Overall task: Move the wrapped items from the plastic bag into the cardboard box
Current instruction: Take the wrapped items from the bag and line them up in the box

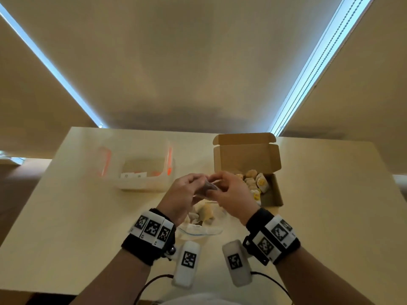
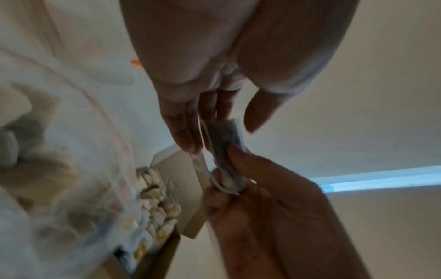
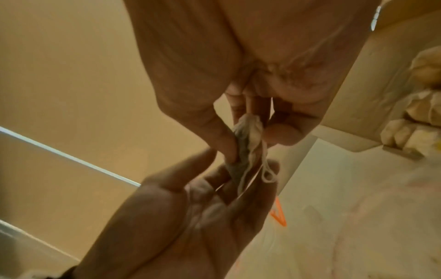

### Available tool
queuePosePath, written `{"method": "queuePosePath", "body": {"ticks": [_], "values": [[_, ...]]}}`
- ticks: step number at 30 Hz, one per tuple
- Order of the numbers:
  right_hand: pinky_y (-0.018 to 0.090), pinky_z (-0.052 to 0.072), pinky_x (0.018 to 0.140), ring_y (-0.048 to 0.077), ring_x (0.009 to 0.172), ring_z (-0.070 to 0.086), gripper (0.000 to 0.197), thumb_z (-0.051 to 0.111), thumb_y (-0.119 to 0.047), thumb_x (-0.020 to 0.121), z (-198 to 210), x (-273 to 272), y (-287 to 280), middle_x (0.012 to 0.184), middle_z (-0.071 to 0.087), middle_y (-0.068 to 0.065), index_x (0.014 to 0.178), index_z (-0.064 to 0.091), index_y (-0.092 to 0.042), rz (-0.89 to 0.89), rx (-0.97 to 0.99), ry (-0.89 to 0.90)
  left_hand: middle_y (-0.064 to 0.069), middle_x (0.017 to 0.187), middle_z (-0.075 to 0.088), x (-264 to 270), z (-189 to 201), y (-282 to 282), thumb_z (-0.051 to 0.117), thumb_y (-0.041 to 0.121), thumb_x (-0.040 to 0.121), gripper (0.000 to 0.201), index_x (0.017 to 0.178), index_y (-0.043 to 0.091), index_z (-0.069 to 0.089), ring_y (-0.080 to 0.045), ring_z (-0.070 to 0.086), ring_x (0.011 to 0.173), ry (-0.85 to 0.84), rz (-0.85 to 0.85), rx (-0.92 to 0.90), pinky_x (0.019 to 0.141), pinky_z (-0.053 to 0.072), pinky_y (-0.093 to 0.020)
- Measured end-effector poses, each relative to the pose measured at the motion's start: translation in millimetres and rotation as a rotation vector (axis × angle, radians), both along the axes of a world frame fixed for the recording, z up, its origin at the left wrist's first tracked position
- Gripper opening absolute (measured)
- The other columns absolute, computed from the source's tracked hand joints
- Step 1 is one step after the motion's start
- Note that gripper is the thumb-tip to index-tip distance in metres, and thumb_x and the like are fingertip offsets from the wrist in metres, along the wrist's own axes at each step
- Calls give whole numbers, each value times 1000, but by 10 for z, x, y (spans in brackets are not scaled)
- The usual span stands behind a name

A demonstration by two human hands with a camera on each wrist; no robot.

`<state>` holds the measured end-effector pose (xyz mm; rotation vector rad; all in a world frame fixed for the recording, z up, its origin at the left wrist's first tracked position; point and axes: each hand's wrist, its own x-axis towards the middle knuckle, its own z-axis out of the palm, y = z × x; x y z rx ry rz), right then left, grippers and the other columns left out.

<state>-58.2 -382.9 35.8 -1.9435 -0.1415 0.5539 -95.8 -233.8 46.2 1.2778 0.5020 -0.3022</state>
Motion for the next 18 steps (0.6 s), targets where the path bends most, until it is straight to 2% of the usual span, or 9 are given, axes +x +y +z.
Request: {"method": "queuePosePath", "body": {"ticks": [2,4,7,9,12,13,15,16,18], "values": [[30,60,78,11,84,70,28,80,-21,80,32,43,-65,92,73,-6,100,62,-28,-9,10,-14,-21,99,71,-26,-27,37,56,6,96,18,108,-2,68,-24,67,85,-33,-59,123,77,57,-28],[29,59,81,10,89,69,28,80,-20,80,23,80,-127,99,72,-6,101,63,-27,-66,24,-15,-18,90,70,-45,-53,36,60,-1,92,16,106,-5,68,-22,66,77,-29,-13,105,69,58,-25],[36,61,79,17,83,70,24,77,-11,83,-52,56,-200,95,74,6,105,68,-15,-143,130,120,-19,91,70,-34,-128,-49,60,-3,92,18,108,-7,66,-23,69,75,34,103,-54,68,59,-27],[40,58,78,20,81,70,20,74,-10,86,-108,42,-260,93,75,10,106,70,-13,-201,199,206,-19,90,69,-25,-193,-128,60,-2,92,15,106,-6,66,-25,69,75,66,103,-90,70,60,-30],[31,54,68,17,80,69,16,73,-13,88,-131,198,-528,89,74,4,103,72,-15,-277,203,179,-16,88,69,-17,-323,-167,65,5,91,14,104,0,66,-24,67,75,88,7,61,71,60,-34],[28,52,66,15,78,68,13,72,-14,88,-133,310,-673,86,74,1,101,72,-17,-295,127,107,-15,87,69,-20,-372,-144,67,8,91,14,103,2,67,-23,67,74,85,-56,169,72,60,-37],[21,48,67,11,77,66,9,72,-19,88,-152,577,-1004,85,72,-5,97,73,-22,-263,-166,-73,-14,84,71,-33,-446,-87,70,12,90,10,99,8,69,-21,67,71,81,-161,362,75,59,-43],[18,45,69,11,81,64,8,71,-22,88,-173,701,-1144,87,71,-7,96,73,-23,-208,-345,-136,-14,83,72,-49,-482,-54,70,12,89,8,97,9,70,-22,67,70,84,-186,416,75,59,-42],[19,43,75,14,90,61,12,69,-25,89,-324,917,-1352,96,69,-4,100,73,-22,-70,-612,-145,-14,85,71,-86,-537,-6,69,9,90,5,95,7,69,-25,66,72,105,-181,434,71,59,-38]]}}
